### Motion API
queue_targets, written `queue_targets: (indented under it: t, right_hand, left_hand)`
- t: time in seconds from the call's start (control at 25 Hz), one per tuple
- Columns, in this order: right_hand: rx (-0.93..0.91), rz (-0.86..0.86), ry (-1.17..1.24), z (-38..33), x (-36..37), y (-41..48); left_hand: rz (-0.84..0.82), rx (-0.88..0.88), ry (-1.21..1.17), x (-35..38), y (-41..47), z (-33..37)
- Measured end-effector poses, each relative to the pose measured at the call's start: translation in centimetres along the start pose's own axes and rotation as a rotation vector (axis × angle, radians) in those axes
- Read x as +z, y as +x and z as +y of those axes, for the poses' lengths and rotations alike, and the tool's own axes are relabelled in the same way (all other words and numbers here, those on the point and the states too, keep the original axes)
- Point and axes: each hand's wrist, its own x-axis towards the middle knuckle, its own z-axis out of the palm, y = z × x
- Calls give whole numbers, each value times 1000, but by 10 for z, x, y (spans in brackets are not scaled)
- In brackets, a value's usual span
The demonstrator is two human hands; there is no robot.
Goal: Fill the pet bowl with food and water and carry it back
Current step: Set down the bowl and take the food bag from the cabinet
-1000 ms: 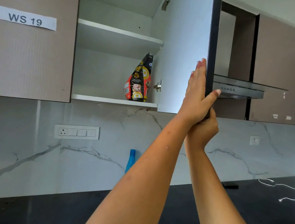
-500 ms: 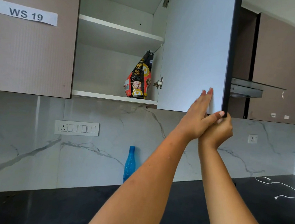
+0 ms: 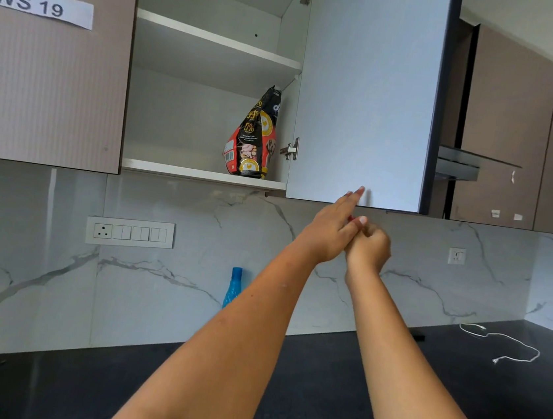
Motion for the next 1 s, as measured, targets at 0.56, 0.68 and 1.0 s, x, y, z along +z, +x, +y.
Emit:
queue_targets:
  t: [0.56,0.68,1.0]
  right_hand:
    - [-37,-513,-104,22,147,3]
    - [-115,-526,-143,19,194,31]
    - [-327,-533,-345,17,299,97]
  left_hand:
    - [259,-382,321,-102,-7,-164]
    - [337,-373,458,-130,14,-202]
    - [419,-287,681,-198,79,-286]
